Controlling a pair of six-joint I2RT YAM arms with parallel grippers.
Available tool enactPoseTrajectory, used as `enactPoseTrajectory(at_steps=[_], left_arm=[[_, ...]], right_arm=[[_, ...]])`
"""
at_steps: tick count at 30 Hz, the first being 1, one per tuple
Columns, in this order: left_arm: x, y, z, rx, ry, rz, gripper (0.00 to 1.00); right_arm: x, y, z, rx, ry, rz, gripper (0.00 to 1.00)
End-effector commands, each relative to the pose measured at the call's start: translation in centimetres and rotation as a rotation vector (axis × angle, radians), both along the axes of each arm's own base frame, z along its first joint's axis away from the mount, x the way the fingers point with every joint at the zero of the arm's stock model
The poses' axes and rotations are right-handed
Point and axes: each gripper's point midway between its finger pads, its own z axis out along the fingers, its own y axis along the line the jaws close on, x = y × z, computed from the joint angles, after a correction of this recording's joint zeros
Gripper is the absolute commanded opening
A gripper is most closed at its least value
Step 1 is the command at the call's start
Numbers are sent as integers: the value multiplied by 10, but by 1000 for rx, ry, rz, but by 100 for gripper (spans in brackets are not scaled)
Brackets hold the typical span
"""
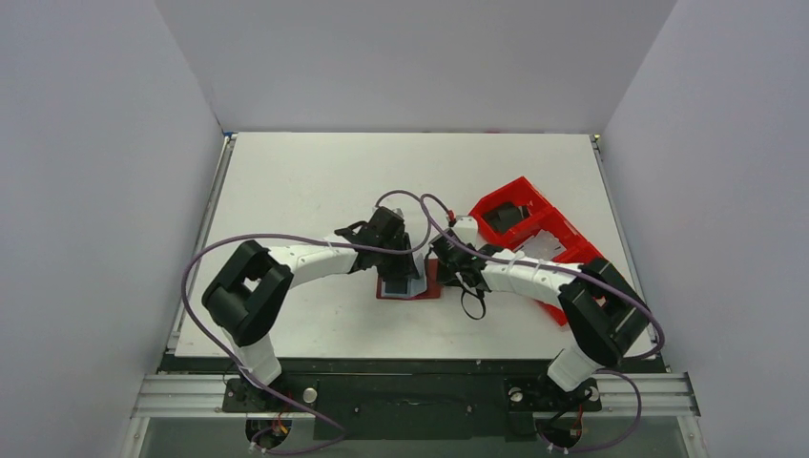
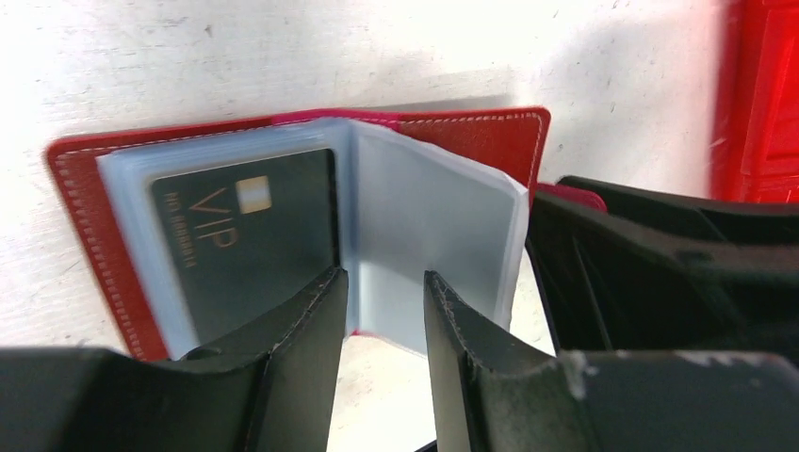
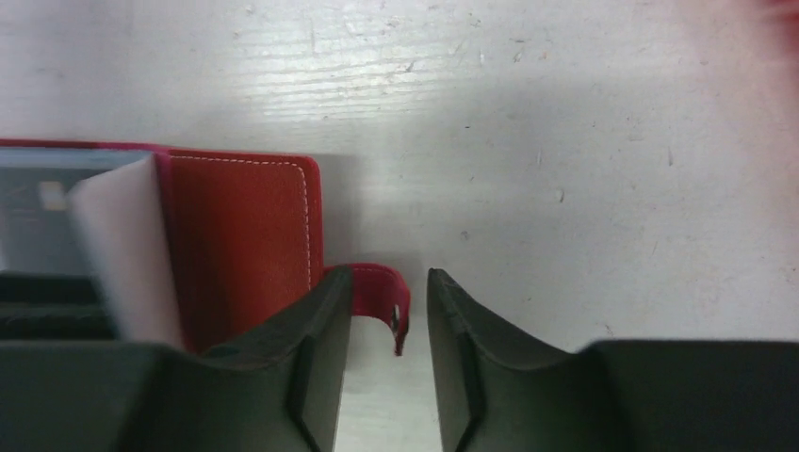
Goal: Take the credit cards out of the card holder
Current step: Remove the credit card from the card holder.
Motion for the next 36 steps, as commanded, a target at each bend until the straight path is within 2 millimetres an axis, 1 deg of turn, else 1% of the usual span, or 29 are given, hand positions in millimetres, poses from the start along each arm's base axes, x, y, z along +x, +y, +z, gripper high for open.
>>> enactPoseTrajectory(at_steps=[1,3,7,11,13,16,18,19,21,23,26,29,32,33,34,35,36], left_arm=[[10,-27,18,-72,-36,-18,33],[9,-32,16,-70,-33,-22,33],[11,-38,14,-67,-35,-26,33],[12,-43,9,-60,-24,-35,31],[12,-45,4,-57,-14,-39,28],[9,-47,-9,-39,12,-45,22],[7,-48,-15,-26,26,-52,21],[7,-50,-16,-24,28,-56,20],[4,-48,-25,9,50,-64,20],[2,-46,-28,28,58,-72,19],[4,-44,-20,39,47,-74,19],[12,-41,-3,34,-2,-67,19],[16,-34,11,31,-29,-50,20],[18,-31,19,22,-45,-42,20],[18,-28,21,24,-49,-36,20],[21,-25,29,11,-66,-30,20],[20,-22,30,12,-67,-27,20]], right_arm=[[11,18,47,155,-107,6,38],[14,17,66,191,-147,-4,42],[12,6,86,198,-184,-30,44],[11,-4,98,197,-214,-51,45],[10,-7,101,200,-221,-57,44],[11,-10,100,202,-218,-61,42],[10,-11,99,204,-211,-60,41],[10,-10,98,207,-208,-59,40],[11,-10,97,212,-204,-57,40],[12,-8,95,219,-196,-54,39],[15,-5,95,232,-191,-46,38],[18,-1,92,249,-172,-26,38],[20,4,90,274,-147,-6,36],[21,4,90,280,-147,-7,35],[22,7,90,291,-141,0,34],[22,8,90,297,-137,3,34],[23,10,90,308,-136,8,34]])
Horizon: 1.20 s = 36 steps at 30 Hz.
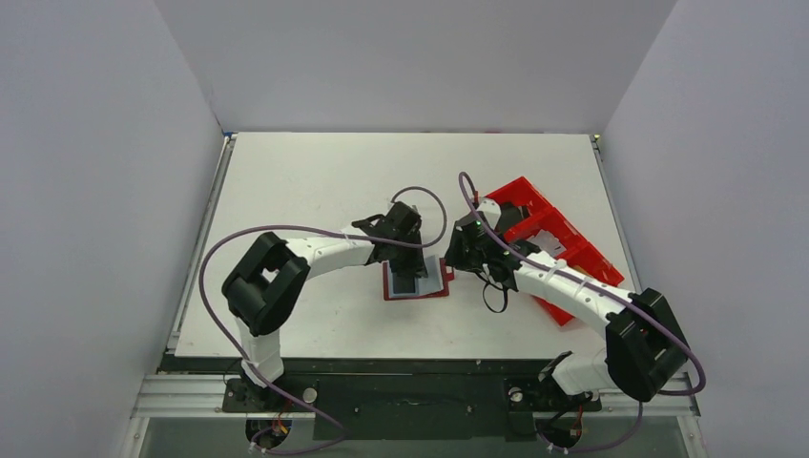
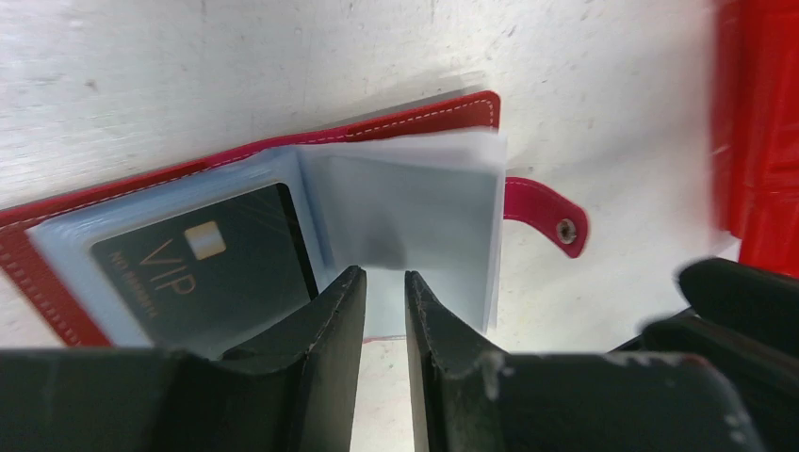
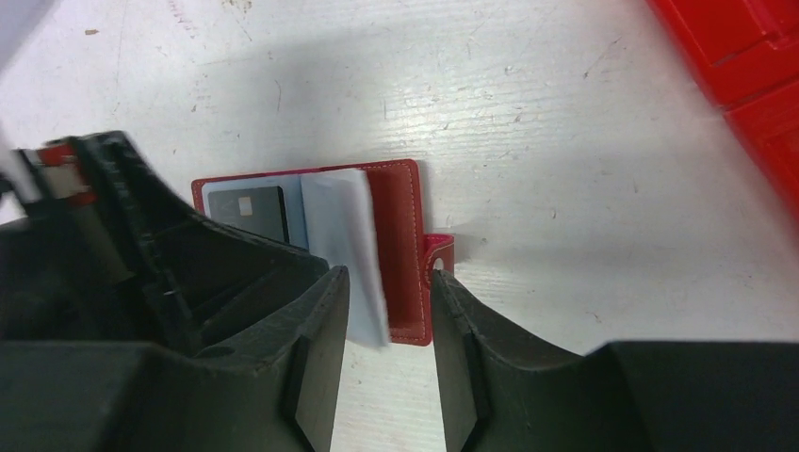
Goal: Take the credit cards out of the card holder
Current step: Remove the credit card from the card holder.
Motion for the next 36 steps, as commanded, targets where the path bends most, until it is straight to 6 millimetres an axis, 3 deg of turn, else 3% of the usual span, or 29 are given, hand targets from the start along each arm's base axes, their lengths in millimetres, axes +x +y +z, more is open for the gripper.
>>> enactPoseTrajectory(at_steps=[1,8,12,15,20,23,36], left_arm=[[14,14,45,-37,-104,28,21],[20,46,56,-21,-130,74,21],[23,67,51,-16,-119,107,21],[21,82,44,-1,-107,125,21],[18,92,37,-8,-95,139,21],[18,91,36,-15,-92,137,21],[21,86,29,-22,-84,130,21]], right_arm=[[11,17,12,75,-26,40,34],[14,34,15,134,-15,64,31],[14,38,28,148,-36,68,31],[12,52,38,162,-44,107,31],[1,96,23,174,26,212,29],[2,108,7,185,65,226,28],[10,104,-47,202,176,214,27]])
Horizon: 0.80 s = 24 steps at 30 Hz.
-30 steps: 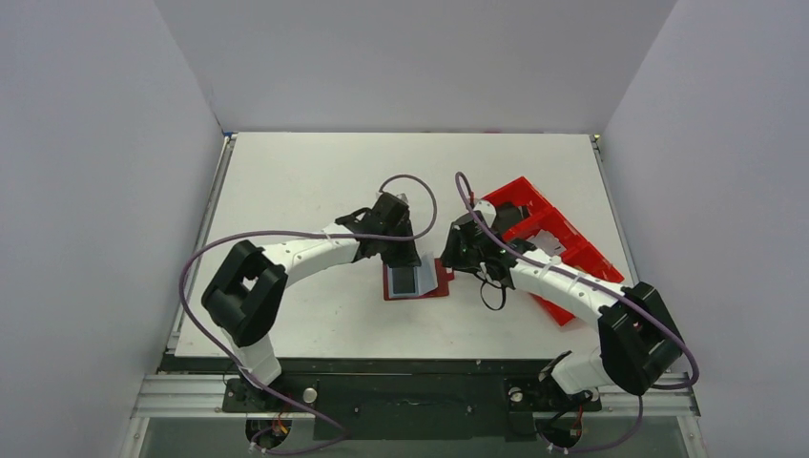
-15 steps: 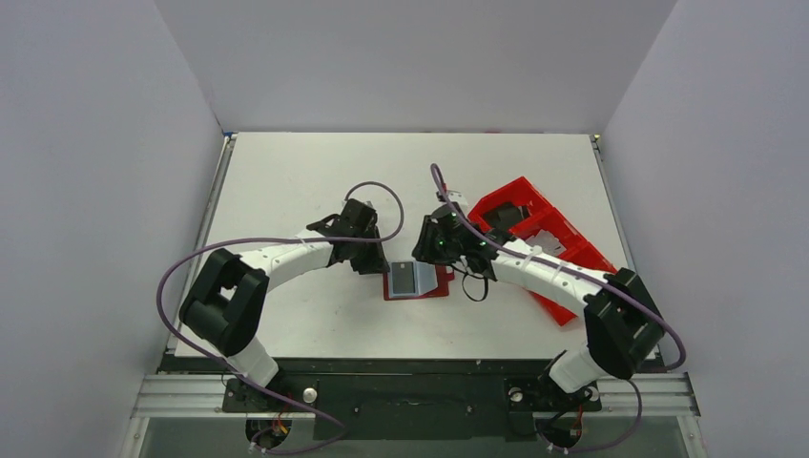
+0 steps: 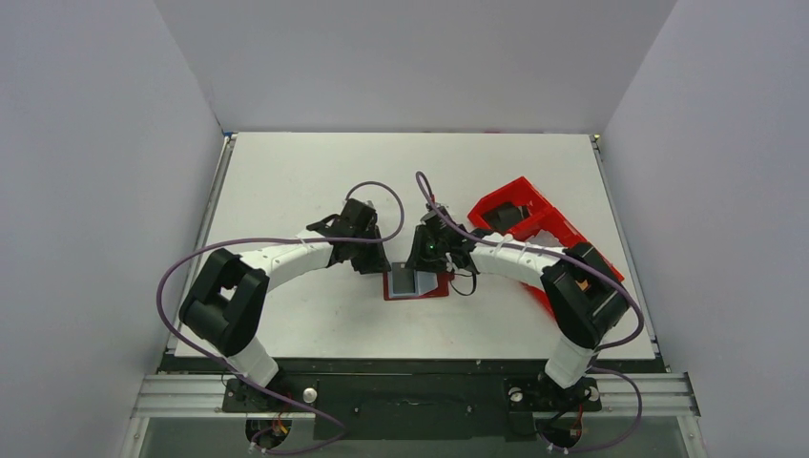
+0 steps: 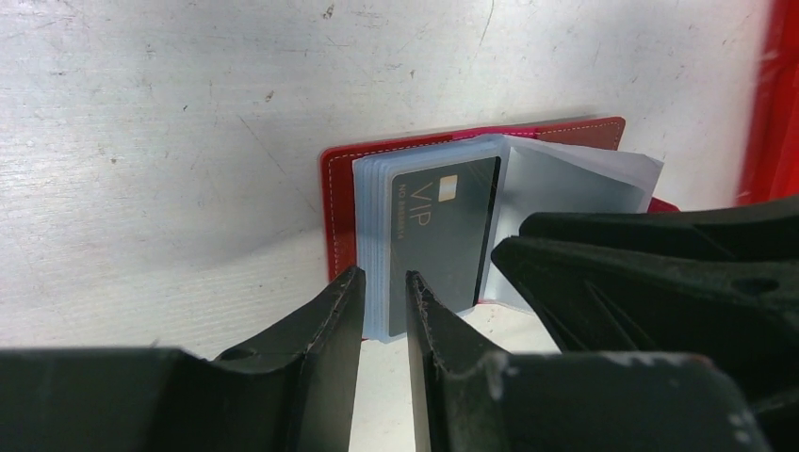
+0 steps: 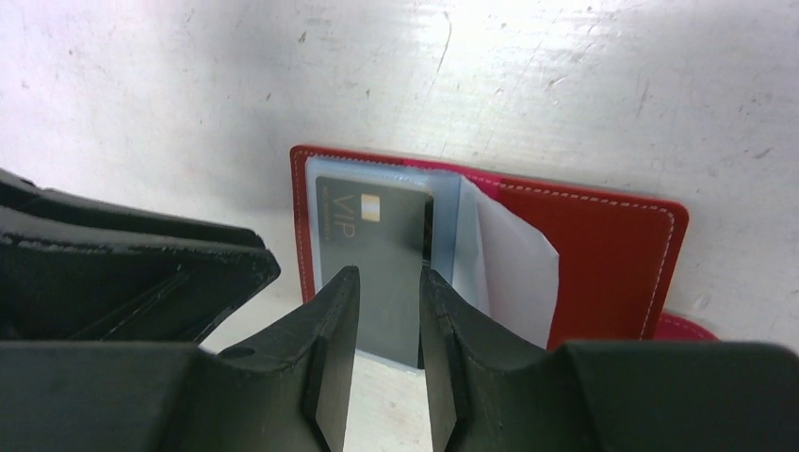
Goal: Take the credit cards out of the card holder
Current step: Remove the credit card from the card holder.
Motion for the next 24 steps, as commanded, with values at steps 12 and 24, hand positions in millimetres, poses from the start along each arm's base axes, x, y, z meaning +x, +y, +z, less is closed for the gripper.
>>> enactPoseTrajectory(at_steps=[12,24], left_arm=[[10,-14,-5,-15,-24,-43,21],[3,-2,-19,37,0,-27,20]], right_arm=[[8,0,-23,79,28,-19,28],[-2,21,-34,196,82,13,29]])
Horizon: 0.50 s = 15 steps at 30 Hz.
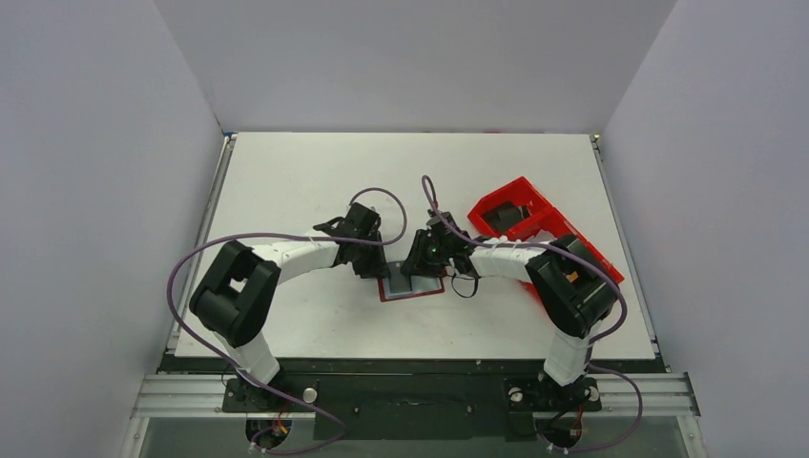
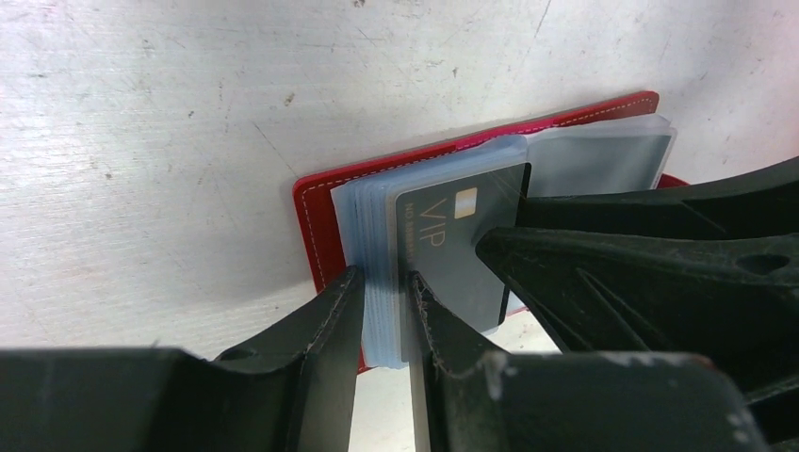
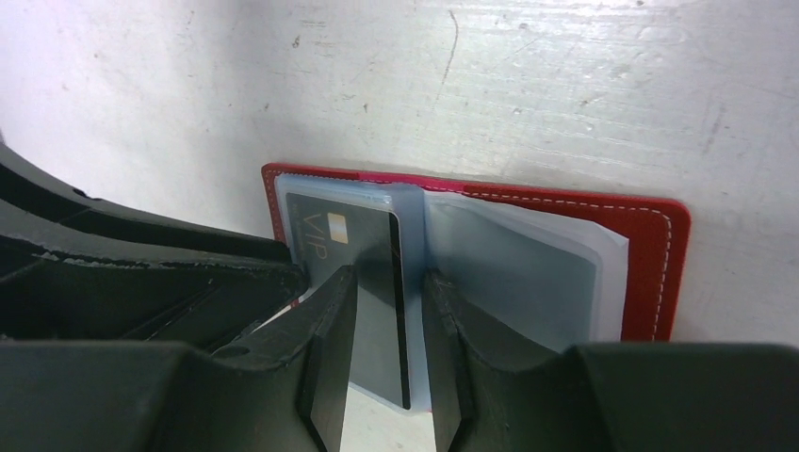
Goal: Take the credit cards out of the card holder
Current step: Remove the credit card from the card holder.
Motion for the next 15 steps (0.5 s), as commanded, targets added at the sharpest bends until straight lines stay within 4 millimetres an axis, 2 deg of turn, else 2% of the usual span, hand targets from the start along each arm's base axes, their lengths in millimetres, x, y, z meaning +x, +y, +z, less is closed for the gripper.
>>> enactPoseTrajectory(at_steps=[1,7,15], left_arm=[[8,0,3,13,-46,-5,20],[4,8,-9,99,-25,-8,20],[-2,14,-27,203,14,-2,21]], right_arm=[[-5,13,-5,86,22,15,29],[-9,18,-2,150,38,12,30],[-8,13,4,239,42,-15,39]])
